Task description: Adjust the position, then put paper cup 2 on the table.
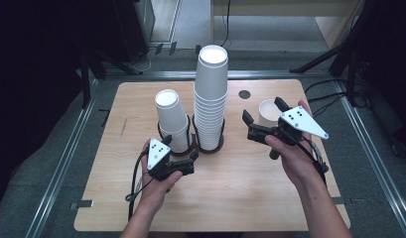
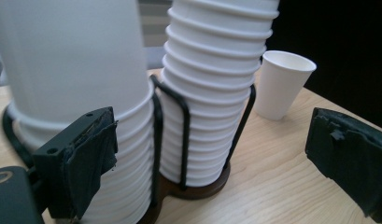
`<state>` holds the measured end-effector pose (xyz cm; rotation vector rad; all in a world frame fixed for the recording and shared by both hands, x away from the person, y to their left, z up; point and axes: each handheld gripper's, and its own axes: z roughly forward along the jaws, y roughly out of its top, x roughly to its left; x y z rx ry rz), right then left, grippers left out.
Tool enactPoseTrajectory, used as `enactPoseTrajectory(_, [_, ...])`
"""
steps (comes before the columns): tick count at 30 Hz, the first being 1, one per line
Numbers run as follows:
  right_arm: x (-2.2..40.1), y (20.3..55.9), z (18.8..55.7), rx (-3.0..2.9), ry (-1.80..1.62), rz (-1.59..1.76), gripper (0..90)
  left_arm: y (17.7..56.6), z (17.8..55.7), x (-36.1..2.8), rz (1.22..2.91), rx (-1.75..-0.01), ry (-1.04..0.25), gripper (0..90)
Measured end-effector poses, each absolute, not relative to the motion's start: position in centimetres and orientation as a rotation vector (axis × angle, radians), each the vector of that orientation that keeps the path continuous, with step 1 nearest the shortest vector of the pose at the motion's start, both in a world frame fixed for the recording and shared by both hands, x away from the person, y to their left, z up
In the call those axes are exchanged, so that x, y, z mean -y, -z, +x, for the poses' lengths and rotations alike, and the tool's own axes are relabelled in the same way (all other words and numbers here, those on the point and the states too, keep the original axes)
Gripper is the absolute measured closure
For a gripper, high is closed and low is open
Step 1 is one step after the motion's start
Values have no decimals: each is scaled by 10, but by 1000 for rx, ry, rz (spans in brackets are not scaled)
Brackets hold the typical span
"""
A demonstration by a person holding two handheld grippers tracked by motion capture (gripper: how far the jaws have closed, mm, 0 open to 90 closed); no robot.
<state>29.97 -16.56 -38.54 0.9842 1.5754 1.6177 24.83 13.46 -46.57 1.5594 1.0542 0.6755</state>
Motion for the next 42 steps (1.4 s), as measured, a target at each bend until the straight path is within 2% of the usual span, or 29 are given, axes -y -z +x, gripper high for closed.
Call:
enactPoseTrajectory(20, [145,366,297,-1584,-1706,938,0,449,272,-93,1567,-1042,-715,26])
enactPoseTrajectory(42, [122,352,301,-1614,-1727,893,0,443,287,-80,1545,-1035,-750,26])
